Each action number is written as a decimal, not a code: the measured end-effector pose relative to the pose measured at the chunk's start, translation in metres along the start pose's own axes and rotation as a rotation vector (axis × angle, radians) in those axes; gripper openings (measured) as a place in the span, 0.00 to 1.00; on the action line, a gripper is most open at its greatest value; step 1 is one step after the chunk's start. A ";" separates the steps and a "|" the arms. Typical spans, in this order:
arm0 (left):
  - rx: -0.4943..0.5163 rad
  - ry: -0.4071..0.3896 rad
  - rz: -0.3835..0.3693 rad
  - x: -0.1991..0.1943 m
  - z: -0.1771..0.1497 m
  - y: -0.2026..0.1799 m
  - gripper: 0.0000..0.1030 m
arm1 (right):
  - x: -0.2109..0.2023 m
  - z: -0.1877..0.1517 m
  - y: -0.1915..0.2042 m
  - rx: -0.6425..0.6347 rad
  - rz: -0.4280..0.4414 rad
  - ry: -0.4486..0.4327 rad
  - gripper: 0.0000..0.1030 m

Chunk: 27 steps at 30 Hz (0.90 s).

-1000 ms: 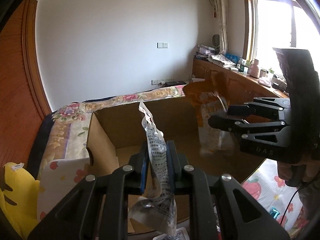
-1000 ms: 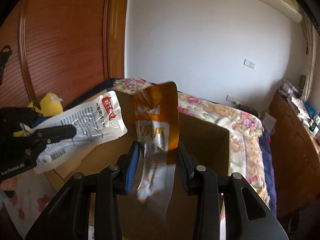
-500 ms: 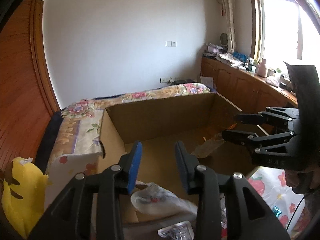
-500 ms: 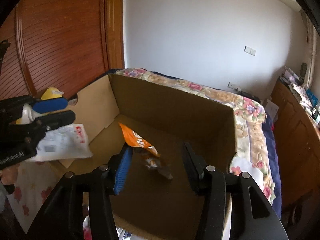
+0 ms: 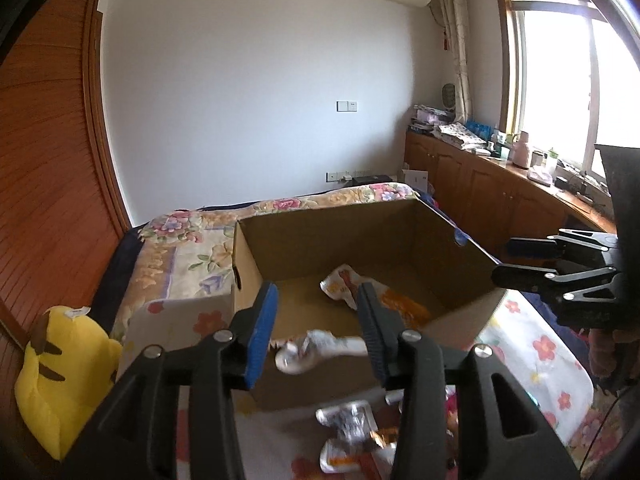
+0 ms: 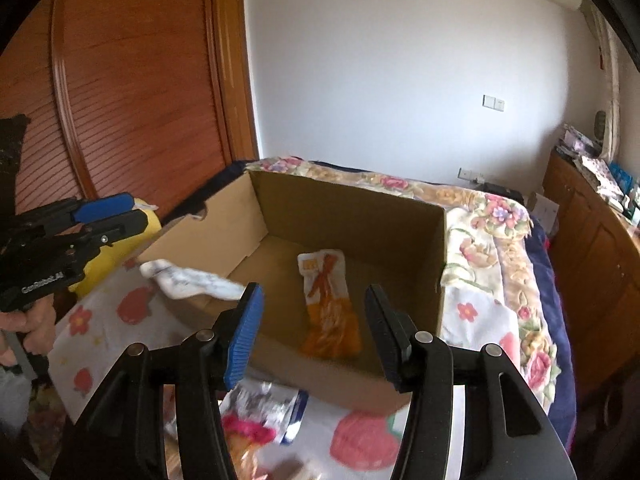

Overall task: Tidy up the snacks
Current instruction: 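Move both tools back from the box to the snack pile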

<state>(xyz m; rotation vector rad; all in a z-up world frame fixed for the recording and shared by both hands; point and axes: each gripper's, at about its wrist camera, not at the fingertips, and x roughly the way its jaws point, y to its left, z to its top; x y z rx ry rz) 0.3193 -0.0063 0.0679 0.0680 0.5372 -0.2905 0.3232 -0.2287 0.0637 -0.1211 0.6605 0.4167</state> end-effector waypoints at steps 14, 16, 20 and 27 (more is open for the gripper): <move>0.004 0.055 -0.044 -0.044 -0.059 -0.032 0.41 | -0.038 -0.068 0.022 0.050 0.026 0.028 0.52; 0.010 0.066 -0.047 -0.047 -0.070 -0.039 0.41 | -0.038 -0.074 0.024 0.064 0.036 0.035 0.52; 0.009 0.086 -0.058 -0.049 -0.085 -0.050 0.41 | -0.036 -0.084 0.029 0.071 0.047 0.045 0.52; 0.013 0.125 -0.072 -0.048 -0.106 -0.063 0.41 | -0.028 -0.101 0.035 0.081 0.064 0.070 0.52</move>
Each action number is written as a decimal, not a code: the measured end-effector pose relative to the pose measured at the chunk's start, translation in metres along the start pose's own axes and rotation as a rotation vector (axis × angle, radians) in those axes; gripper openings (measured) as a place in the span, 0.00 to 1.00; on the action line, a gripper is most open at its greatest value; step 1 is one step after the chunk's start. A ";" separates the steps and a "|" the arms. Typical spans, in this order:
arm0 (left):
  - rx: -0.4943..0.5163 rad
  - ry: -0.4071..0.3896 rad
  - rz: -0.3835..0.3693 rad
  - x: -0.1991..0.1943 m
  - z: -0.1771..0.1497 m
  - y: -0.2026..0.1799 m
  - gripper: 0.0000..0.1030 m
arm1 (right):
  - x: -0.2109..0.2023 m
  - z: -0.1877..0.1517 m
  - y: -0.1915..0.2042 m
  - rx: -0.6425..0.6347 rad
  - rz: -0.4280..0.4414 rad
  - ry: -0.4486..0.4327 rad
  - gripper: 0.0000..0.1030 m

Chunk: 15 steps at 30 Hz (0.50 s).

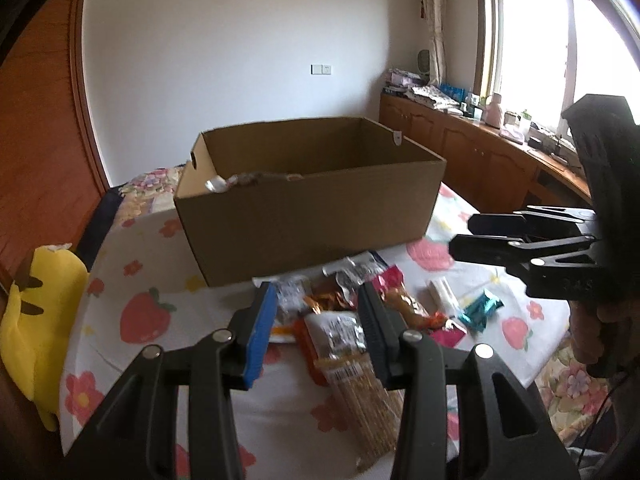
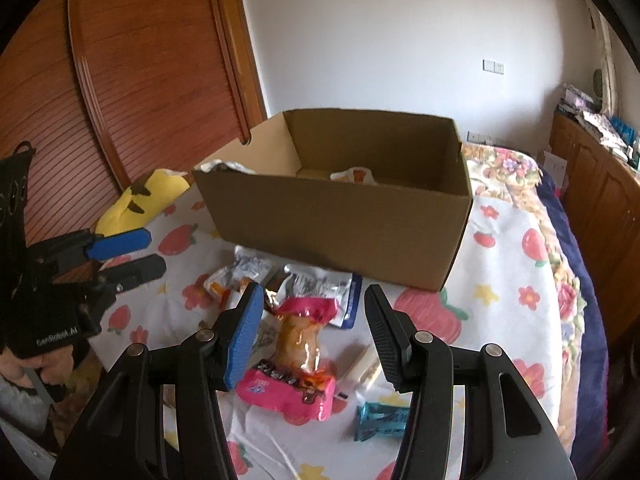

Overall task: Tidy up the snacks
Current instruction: 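Move both tools back from the box to the snack pile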

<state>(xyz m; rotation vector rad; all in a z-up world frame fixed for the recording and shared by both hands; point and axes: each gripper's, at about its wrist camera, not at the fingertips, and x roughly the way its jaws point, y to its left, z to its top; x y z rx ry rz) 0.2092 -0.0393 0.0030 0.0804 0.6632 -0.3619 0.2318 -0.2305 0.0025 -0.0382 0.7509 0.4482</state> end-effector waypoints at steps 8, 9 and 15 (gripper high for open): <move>-0.036 0.051 -0.018 0.008 -0.024 -0.001 0.41 | 0.027 -0.014 0.006 0.007 0.025 0.048 0.51; -0.040 0.058 -0.020 0.009 -0.027 -0.001 0.41 | 0.030 -0.016 0.007 0.007 0.028 0.055 0.51; -0.070 0.094 -0.034 0.016 -0.044 0.000 0.41 | 0.057 -0.027 0.008 0.023 0.047 0.106 0.50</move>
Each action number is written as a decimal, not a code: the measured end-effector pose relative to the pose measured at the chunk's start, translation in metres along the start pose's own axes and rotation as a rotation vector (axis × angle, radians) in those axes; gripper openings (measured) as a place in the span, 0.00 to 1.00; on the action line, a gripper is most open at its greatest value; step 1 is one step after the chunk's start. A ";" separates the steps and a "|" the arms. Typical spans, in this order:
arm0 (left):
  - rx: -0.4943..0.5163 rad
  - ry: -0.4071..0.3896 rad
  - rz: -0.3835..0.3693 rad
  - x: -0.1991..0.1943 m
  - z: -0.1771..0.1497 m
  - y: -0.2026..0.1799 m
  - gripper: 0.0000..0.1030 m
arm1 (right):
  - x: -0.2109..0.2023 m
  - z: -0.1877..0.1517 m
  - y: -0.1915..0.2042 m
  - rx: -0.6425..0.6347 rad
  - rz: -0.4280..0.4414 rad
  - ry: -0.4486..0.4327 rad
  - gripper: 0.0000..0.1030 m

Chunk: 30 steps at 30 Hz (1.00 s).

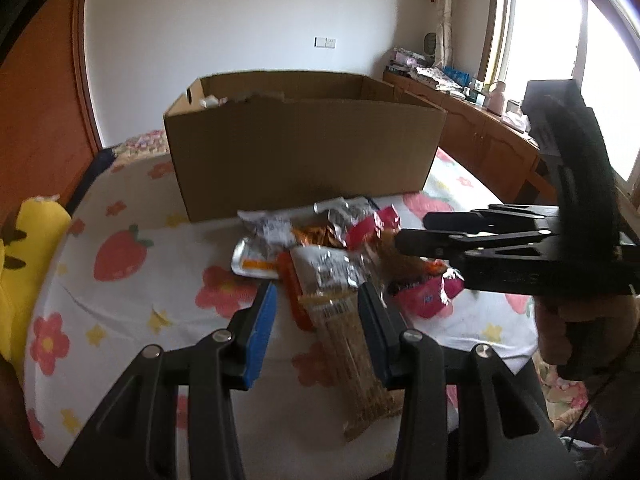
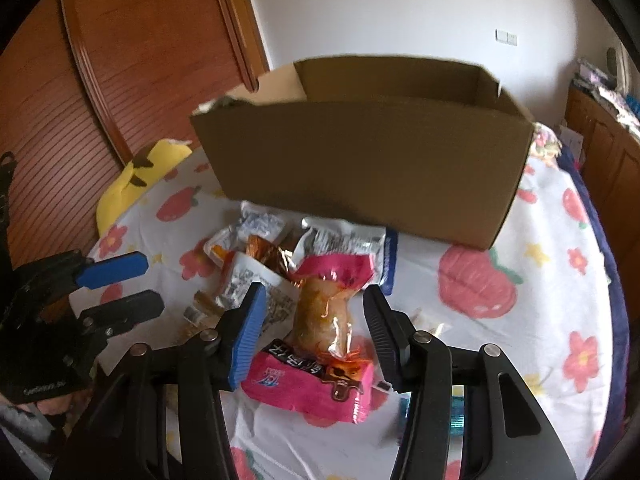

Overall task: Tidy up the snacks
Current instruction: 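Move both tools back from the box to the snack pile, then grasp the granola bar with the left tool while the right tool grasps the pink-topped pastry bag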

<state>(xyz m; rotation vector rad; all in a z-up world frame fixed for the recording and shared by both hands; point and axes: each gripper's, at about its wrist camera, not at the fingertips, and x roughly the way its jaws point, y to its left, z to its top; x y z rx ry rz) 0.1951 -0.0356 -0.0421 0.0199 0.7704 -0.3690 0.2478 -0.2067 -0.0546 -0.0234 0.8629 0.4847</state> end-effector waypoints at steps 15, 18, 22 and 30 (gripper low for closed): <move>-0.012 0.071 -0.039 0.016 -0.016 -0.016 0.44 | 0.033 -0.014 -0.006 0.002 -0.008 0.068 0.49; -0.006 0.085 -0.033 0.022 -0.017 -0.019 0.45 | 0.033 -0.016 -0.006 -0.002 -0.009 0.060 0.49; -0.017 0.088 -0.036 0.026 -0.016 -0.020 0.47 | 0.035 -0.017 -0.004 -0.005 -0.008 0.052 0.49; -0.013 0.135 -0.036 0.041 -0.020 -0.031 0.53 | 0.034 -0.017 -0.004 -0.011 -0.015 0.045 0.48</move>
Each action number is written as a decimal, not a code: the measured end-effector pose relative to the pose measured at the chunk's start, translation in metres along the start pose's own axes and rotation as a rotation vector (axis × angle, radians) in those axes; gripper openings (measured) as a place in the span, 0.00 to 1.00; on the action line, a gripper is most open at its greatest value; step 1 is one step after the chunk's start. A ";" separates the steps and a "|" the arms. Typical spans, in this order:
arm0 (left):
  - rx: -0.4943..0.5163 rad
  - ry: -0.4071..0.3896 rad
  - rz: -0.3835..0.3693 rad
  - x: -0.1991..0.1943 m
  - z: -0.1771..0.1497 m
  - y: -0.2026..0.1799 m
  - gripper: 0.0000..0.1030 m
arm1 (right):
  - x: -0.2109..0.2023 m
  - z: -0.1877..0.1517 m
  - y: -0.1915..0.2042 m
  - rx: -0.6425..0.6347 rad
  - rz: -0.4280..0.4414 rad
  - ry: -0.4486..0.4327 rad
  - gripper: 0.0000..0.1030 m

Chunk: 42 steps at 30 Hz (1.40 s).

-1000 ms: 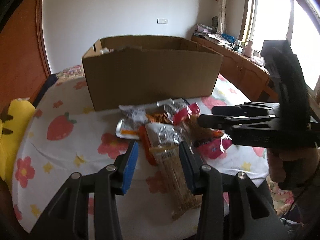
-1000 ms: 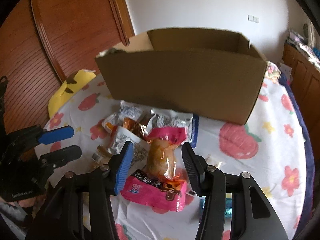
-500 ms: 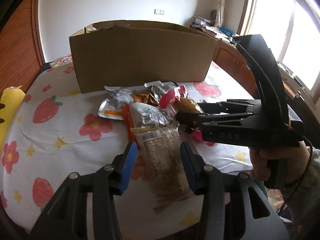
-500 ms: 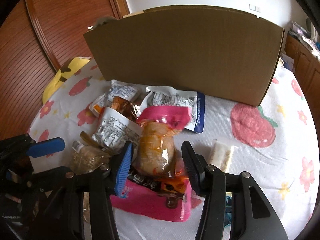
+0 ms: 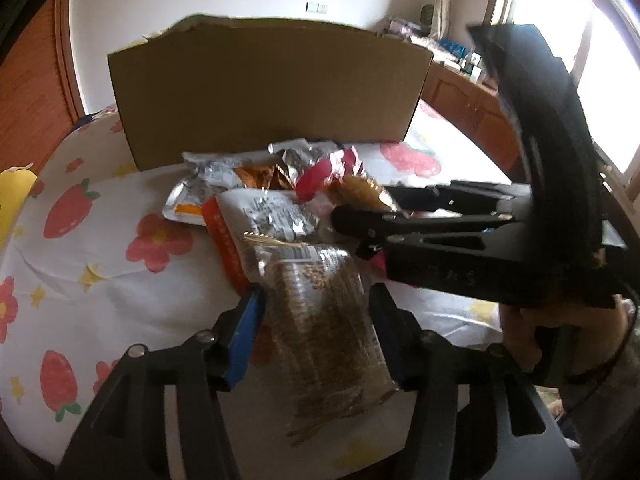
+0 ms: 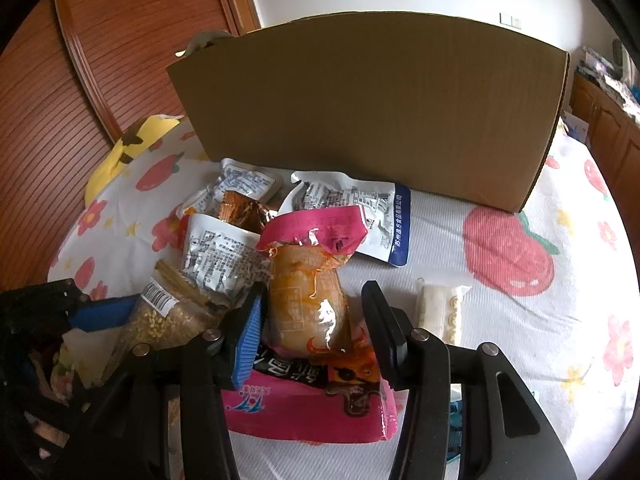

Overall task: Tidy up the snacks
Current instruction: 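Grasp the granola bar with the left tool while the right tool grasps the pink-topped pastry bag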

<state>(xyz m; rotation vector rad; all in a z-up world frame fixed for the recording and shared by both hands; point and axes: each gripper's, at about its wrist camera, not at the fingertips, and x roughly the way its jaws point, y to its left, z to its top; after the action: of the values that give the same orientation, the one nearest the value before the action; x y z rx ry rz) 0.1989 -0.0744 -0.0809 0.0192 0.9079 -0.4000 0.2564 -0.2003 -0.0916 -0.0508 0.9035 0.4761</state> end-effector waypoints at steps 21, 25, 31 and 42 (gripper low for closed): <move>0.057 -0.019 0.107 0.002 -0.019 -0.011 0.59 | 0.000 -0.001 -0.001 0.004 0.003 -0.003 0.47; 0.053 -0.016 0.107 0.002 -0.020 -0.010 0.59 | 0.000 0.000 0.000 0.003 0.002 -0.003 0.47; 0.073 -0.003 0.098 0.001 -0.021 -0.008 0.59 | 0.000 0.000 0.000 0.003 0.002 -0.003 0.47; 0.055 -0.020 0.057 -0.009 -0.027 -0.002 0.43 | 0.000 0.000 0.001 0.002 0.001 -0.002 0.47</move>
<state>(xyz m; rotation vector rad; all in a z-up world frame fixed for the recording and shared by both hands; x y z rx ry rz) 0.1729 -0.0683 -0.0909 0.0911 0.8747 -0.3710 0.2564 -0.1995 -0.0914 -0.0485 0.9015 0.4759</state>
